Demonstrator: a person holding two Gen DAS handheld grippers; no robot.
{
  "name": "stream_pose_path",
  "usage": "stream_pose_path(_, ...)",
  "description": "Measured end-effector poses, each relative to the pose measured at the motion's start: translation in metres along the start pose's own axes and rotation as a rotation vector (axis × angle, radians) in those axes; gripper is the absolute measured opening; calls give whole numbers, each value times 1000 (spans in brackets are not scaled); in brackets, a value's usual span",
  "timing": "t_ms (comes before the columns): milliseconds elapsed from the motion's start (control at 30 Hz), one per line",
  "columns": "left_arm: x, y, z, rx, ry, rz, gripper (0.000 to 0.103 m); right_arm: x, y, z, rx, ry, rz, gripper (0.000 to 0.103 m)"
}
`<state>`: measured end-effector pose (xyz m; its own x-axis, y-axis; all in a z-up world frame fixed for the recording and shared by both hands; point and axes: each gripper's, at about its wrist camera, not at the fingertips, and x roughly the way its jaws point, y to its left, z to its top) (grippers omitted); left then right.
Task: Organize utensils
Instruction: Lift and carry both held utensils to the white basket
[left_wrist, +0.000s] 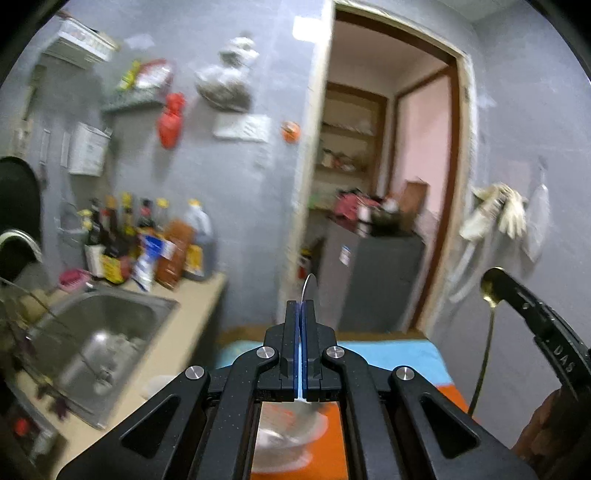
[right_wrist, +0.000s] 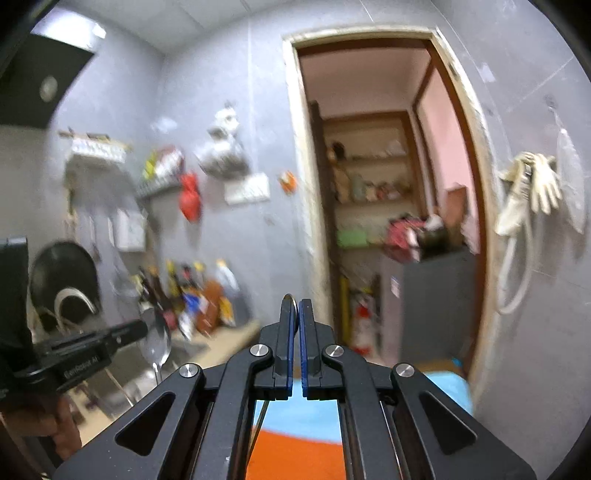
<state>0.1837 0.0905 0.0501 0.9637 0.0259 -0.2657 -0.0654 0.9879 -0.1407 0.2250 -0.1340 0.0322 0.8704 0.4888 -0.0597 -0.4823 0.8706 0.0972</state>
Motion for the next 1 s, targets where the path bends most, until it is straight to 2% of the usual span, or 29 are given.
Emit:
stream_pose_path(133, 1, 41, 13, 8, -48, 116, 0, 26, 31, 10, -6, -84, 74, 0)
stream_pose_path(300, 12, 83, 9, 36, -75, 287, 0, 55, 61, 1, -32, -92, 91, 0)
stream_pose_path(433, 22, 106, -8, 51, -82, 378, 0, 72, 80, -16, -86, -83, 107, 0)
stream_pose_path(533, 30, 119, -21, 27, -80, 401, 0, 81, 93, -34, -159, -68, 126, 0)
stream_pose_path(700, 31, 130, -27, -16, -121, 417, 0, 93, 106, -56, -228, -37, 133, 0)
stream_pose_path(1000, 49, 118, -47, 45, -71, 397, 0, 101, 111, -78, -246, 4, 141, 1)
